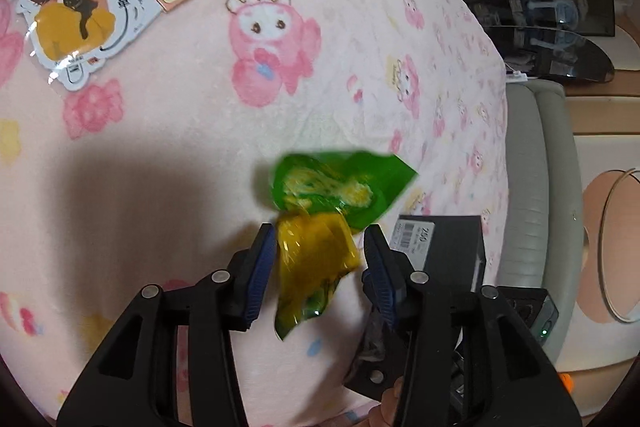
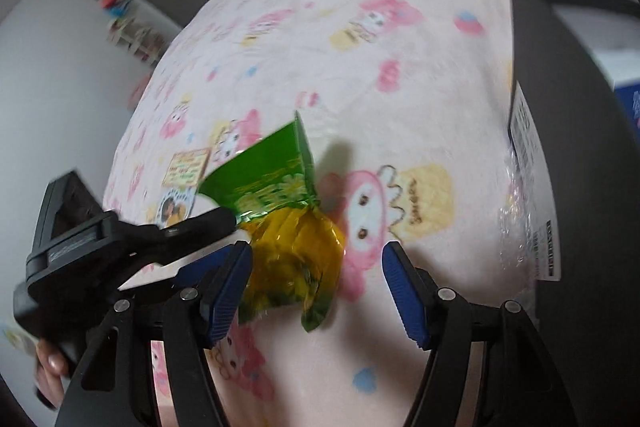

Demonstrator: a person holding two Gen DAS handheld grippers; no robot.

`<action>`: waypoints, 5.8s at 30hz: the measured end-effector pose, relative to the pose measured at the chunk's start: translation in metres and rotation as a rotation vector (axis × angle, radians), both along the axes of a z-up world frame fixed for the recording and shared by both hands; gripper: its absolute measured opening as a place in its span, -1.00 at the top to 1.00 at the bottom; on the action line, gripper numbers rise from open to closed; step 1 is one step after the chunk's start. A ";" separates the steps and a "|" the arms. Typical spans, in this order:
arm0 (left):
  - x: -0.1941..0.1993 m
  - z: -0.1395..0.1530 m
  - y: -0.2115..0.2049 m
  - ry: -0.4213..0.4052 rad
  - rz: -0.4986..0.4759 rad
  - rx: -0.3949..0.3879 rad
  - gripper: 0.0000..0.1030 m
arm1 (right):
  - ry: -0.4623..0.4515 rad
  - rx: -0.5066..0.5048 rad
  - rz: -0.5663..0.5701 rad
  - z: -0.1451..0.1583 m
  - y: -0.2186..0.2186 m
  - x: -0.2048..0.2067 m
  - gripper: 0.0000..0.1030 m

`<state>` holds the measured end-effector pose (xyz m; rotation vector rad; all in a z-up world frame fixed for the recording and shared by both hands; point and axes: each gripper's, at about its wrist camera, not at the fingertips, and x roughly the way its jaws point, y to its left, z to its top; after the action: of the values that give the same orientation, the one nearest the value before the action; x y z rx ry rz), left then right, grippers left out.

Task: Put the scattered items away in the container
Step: 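Close the left tool on the corn snack bag and lift it, then carry the corn snack bag over the box with the left tool, then lower the corn snack bag into the box beside the red package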

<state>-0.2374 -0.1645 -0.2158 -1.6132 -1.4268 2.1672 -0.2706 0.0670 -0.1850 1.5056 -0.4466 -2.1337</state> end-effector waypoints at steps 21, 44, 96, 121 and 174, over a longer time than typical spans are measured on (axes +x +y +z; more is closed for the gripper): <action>0.008 -0.012 0.024 -0.044 -0.048 0.054 0.23 | -0.018 -0.023 0.123 -0.005 -0.014 0.020 0.07; 0.016 -0.038 0.014 -0.161 0.027 0.070 0.14 | -0.099 -0.097 0.162 -0.032 -0.010 0.030 -0.22; -0.011 0.052 0.323 0.001 -0.365 0.013 0.08 | 0.003 0.168 -0.051 0.061 0.252 0.026 -0.02; 0.004 0.030 0.338 -0.021 -0.385 0.102 0.33 | 0.091 0.165 -0.265 0.069 0.301 0.033 0.12; 0.064 0.124 0.314 0.282 -0.468 -0.179 0.37 | 0.271 0.283 -0.255 0.103 0.260 0.081 0.20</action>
<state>-0.1729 0.1492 -0.0920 -1.4319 -0.7098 2.1653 -0.1901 0.3273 -0.0817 1.3276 -0.2578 -2.6497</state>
